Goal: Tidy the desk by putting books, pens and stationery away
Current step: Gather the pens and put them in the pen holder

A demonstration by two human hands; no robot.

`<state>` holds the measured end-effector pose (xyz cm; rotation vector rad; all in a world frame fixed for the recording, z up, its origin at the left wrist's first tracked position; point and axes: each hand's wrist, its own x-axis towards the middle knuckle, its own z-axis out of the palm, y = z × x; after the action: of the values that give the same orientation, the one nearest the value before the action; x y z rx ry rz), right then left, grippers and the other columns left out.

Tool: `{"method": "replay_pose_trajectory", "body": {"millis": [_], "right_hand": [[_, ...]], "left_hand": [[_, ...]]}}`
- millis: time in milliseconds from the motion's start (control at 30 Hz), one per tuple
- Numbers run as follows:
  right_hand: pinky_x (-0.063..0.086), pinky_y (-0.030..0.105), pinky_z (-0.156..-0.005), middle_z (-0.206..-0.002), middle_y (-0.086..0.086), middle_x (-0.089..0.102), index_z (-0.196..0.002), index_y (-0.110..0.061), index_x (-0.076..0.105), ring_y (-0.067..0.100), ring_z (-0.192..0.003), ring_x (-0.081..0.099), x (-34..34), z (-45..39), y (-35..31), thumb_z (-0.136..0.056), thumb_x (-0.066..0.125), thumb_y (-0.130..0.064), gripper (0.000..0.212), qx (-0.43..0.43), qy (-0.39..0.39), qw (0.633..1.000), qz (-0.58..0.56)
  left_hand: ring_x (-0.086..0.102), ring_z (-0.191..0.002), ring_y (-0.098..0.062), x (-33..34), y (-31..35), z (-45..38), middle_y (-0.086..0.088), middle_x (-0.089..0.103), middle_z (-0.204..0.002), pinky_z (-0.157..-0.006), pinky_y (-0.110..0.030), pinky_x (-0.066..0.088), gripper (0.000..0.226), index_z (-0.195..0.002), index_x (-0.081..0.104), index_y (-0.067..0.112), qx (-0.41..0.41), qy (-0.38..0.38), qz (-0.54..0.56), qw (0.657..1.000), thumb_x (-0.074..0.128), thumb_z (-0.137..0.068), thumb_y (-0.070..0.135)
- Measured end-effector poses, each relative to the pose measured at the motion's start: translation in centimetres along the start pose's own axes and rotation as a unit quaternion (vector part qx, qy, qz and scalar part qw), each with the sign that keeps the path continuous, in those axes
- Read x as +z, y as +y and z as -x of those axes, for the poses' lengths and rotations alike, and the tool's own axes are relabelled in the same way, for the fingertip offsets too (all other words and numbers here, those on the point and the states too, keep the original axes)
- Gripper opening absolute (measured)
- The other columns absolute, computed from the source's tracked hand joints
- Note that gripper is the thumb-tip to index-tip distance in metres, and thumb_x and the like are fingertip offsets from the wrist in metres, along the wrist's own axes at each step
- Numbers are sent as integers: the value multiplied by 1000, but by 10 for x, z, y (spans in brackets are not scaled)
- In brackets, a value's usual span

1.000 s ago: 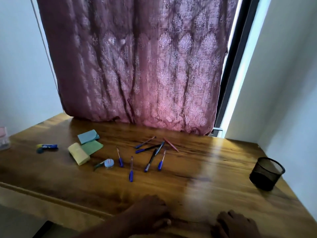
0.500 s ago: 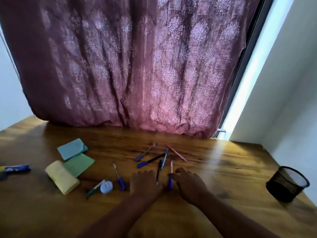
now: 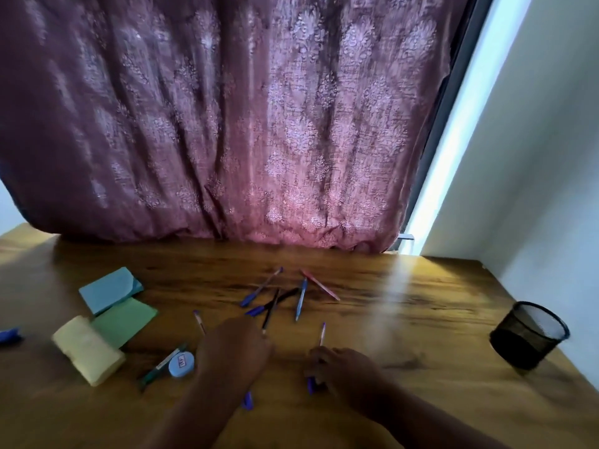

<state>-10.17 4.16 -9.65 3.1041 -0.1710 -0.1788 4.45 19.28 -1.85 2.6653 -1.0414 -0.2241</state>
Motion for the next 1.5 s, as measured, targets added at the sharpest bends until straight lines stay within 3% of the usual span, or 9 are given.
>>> {"method": "replay_pose_trajectory", "body": {"millis": [133,233,433,533,633,767,967,1267,1500], "right_hand": [[48,14,-72,-99,-22,67,-104,-35,54,-3,-86,61,4,40,8,-79,45,-38,27,-57,116,992,-5],[45,7,-76,-93,-25,67,-97,-40,60,-10,-86,60,-28,87,23,-84,53,-37,15,54,246,962,-103],[54,23,-66,-83,-3,71,-99,-22,58,13,-72,69,-108,185,143,-87,63,-6,21,270,491,675,-481],[58,30,-68,-86,3,69,-114,-24,57,18,-68,70,-124,230,212,-88,61,-7,32,346,521,623,-470],[58,47,-77,-83,2,71,-111,-32,60,22,-69,71,-110,253,260,-86,61,-9,34,395,511,620,-446],[57,41,-76,-80,-4,70,-112,-34,62,16,-74,67,-74,255,287,-86,63,-17,31,429,464,647,-426],[42,12,-63,-87,-15,63,-123,-30,60,3,-76,58,-35,244,298,-89,61,-19,36,441,398,697,-401],[46,31,-83,-116,10,65,-119,-21,65,26,-100,61,-19,235,295,-84,66,-17,35,460,379,733,-327],[50,38,-73,-93,2,68,-97,-21,67,25,-83,61,-64,149,238,-80,68,-11,20,331,447,796,-239]], "left_hand": [[59,-67,-16,-65,16,17,5,65,-75,-59,-28,42,27,-75,57,24,11,144,63,988,56,-82,50],[59,-59,-9,-94,61,19,5,65,-61,-55,-26,42,22,-72,65,24,89,171,265,945,73,-75,45],[59,-59,-8,-68,224,-16,1,66,-67,-51,-15,46,9,-68,71,20,175,-18,618,766,79,-66,18],[65,-59,-12,-29,324,-36,-4,69,-73,-62,-22,56,9,-72,72,15,183,-131,656,721,72,-75,8],[66,-69,-19,19,403,-51,-6,67,-79,-77,-35,57,6,-85,69,12,199,-198,622,731,69,-82,6],[69,-74,-16,82,453,-65,-4,69,-79,-75,-33,59,9,-90,65,10,154,-239,603,745,69,-83,7],[63,-69,-16,147,459,-75,-9,67,-77,-67,-28,54,12,-83,65,6,137,-208,535,807,75,-77,7],[66,-84,-18,160,428,-76,-12,70,-90,-86,-36,53,15,-85,69,13,152,-205,522,814,79,-75,19],[55,-69,3,124,302,-88,7,68,-86,-65,-18,42,16,-91,70,20,170,-62,276,944,66,-85,34]]}}
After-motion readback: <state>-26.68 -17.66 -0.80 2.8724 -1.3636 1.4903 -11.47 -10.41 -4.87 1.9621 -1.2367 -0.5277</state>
